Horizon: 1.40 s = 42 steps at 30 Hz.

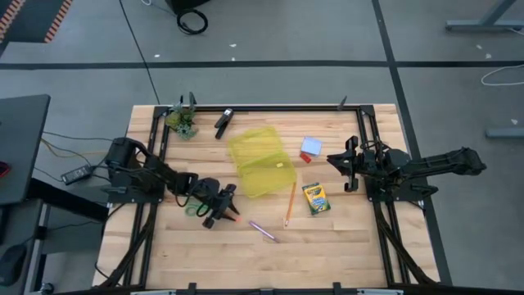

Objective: Pack school essentials
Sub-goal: Put the yellow pencil into the yellow supply box

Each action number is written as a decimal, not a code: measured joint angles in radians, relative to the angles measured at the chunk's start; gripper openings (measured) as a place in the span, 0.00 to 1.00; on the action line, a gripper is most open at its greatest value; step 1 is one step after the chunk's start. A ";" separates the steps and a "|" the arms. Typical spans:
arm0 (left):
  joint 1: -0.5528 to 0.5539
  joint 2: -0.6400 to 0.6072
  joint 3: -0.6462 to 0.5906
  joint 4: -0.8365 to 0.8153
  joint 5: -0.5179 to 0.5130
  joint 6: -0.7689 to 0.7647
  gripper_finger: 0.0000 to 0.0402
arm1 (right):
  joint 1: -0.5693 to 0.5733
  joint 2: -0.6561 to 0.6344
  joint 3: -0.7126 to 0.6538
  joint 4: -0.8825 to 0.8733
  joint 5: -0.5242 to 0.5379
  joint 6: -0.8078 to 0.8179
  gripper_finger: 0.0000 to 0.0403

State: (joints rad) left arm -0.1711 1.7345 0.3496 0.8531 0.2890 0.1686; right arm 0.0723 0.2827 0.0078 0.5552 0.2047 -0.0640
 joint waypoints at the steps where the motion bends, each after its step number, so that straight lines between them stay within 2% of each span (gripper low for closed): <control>1: 0.000 0.000 0.000 -0.001 0.000 0.000 0.32 | 0.000 0.000 0.000 0.000 0.000 0.000 0.13; 12: -0.005 0.000 -0.001 -0.018 -0.005 0.007 0.31 | 0.000 0.000 0.000 0.000 0.000 0.000 0.13; 18: -0.045 0.000 -0.001 -0.048 -0.134 0.076 0.32 | 0.000 0.000 0.000 0.000 0.000 0.000 0.13; 22: -0.049 0.000 -0.001 -0.050 -0.152 0.023 0.31 | 0.000 0.000 0.000 0.000 0.000 0.000 0.13; 33: -0.040 -0.002 0.002 -0.083 -0.167 -0.104 0.17 | 0.000 0.000 0.000 0.000 0.000 0.000 0.13; 38: -0.040 -0.004 0.003 -0.105 -0.176 -0.105 0.09 | 0.000 0.000 0.000 0.000 0.000 0.000 0.13; 42: -0.040 -0.004 0.002 -0.104 -0.177 -0.101 0.07 | 0.000 0.000 0.000 0.000 0.000 0.000 0.13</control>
State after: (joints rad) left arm -0.2108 1.7306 0.3520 0.7491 0.1116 0.0674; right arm 0.0723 0.2829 0.0074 0.5556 0.2047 -0.0643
